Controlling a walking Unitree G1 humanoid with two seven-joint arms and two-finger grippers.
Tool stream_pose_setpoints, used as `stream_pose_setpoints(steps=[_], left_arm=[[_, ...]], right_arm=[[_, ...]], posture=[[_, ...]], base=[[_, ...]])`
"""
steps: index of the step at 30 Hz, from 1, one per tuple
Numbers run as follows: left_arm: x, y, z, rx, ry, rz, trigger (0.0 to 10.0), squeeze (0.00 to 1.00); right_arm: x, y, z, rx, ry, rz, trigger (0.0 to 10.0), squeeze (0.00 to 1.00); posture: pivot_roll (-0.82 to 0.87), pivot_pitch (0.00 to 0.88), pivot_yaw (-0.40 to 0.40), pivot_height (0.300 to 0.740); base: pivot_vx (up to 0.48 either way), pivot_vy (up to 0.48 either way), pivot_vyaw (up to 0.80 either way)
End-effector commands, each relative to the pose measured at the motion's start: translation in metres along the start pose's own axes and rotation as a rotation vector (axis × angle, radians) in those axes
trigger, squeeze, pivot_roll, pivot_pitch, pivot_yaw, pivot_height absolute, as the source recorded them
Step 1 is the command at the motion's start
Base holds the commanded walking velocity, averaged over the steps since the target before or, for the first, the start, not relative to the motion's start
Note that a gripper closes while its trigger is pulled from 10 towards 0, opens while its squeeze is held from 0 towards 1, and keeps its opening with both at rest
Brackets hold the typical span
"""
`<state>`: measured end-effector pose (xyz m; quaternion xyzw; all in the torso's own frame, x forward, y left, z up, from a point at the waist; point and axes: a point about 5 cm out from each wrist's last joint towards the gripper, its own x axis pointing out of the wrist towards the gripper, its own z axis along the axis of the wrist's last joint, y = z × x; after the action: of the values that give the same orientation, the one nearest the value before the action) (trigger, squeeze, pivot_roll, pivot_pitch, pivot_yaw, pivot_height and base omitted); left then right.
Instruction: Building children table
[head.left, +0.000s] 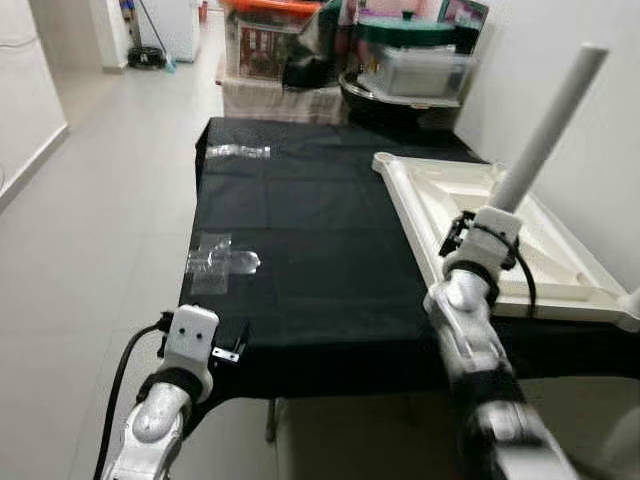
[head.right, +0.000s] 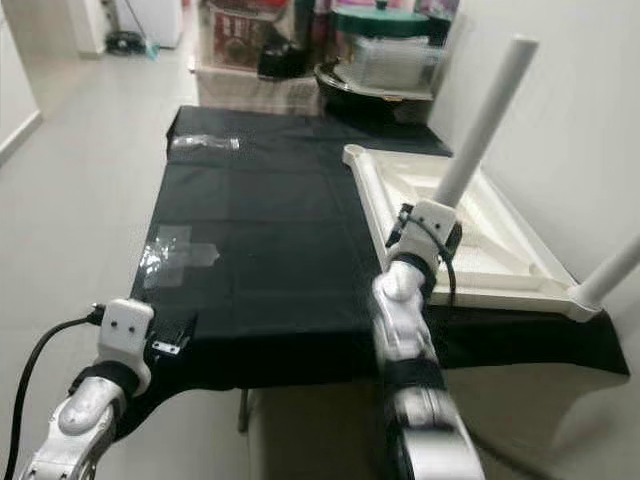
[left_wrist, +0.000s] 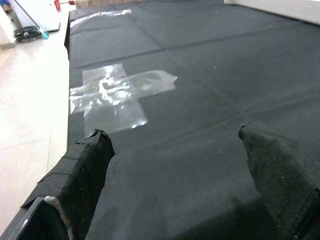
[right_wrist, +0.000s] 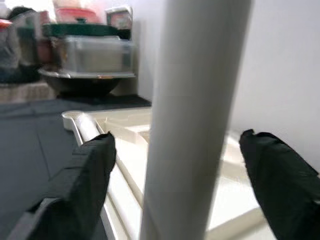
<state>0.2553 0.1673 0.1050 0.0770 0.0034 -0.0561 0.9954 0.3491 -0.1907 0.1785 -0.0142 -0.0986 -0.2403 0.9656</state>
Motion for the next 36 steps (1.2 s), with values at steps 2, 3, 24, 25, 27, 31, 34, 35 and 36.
stream_pose_setpoints(steps=[2, 3, 24, 25, 27, 31, 34, 35, 36], left_arm=[[-0.002, -0.004, -0.005, 0.007, 0.017, -0.020, 10.0, 0.00], [-0.002, -0.005, -0.005, 0.005, 0.018, -0.024, 10.0, 0.00], [-0.011, 0.003, -0.010, -0.013, 0.045, 0.048, 10.0, 0.00], [-0.012, 0.003, -0.009, -0.012, 0.044, 0.053, 10.0, 0.00], [-0.012, 0.005, -0.008, -0.011, 0.041, 0.060, 10.0, 0.00], [-0.013, 0.013, -0.005, -0.020, 0.027, 0.111, 10.0, 0.00], [-0.012, 0.015, -0.003, -0.019, 0.020, 0.123, 10.0, 0.00], [-0.012, 0.015, -0.003, -0.019, 0.020, 0.123, 10.0, 0.00], [-0.011, 0.015, -0.002, -0.017, 0.014, 0.124, 10.0, 0.00]], right_arm=[[-0.010, -0.008, 0.004, -0.010, -0.008, 0.039, 10.0, 1.00], [-0.017, -0.011, 0.003, 0.001, -0.002, 0.060, 10.0, 1.00], [-0.078, 0.017, -0.018, -0.231, 0.288, 0.700, 10.0, 0.00], [-0.078, 0.017, -0.018, -0.224, 0.291, 0.693, 10.0, 0.00], [-0.077, 0.018, -0.017, -0.241, 0.257, 0.691, 10.0, 0.00], [-0.074, 0.025, -0.009, -0.269, 0.176, 0.667, 10.0, 0.00], [-0.076, 0.031, -0.003, -0.244, 0.160, 0.691, 10.0, 0.00], [-0.076, 0.031, -0.003, -0.244, 0.160, 0.691, 10.0, 0.00], [-0.077, 0.035, 0.000, -0.226, 0.150, 0.703, 10.0, 0.00]], posture=[[0.00, 0.000, -0.107, 0.740], [0.00, 0.000, -0.106, 0.740], [-0.02, 0.000, -0.098, 0.740], [-0.01, 0.000, -0.099, 0.740], [-0.01, 0.000, -0.099, 0.740], [-0.01, 0.000, -0.097, 0.740], [-0.01, 0.000, -0.097, 0.740], [-0.01, 0.000, -0.097, 0.740], [0.00, 0.000, -0.093, 0.740]], base=[[0.000, 0.000, 0.00], [0.000, 0.000, 0.00], [0.000, 0.000, 0.00], [0.000, 0.000, 0.00], [0.000, 0.000, 0.00], [0.000, 0.000, 0.00], [0.000, 0.000, 0.00], [0.000, 0.000, 0.00], [0.000, 0.000, 0.00]])
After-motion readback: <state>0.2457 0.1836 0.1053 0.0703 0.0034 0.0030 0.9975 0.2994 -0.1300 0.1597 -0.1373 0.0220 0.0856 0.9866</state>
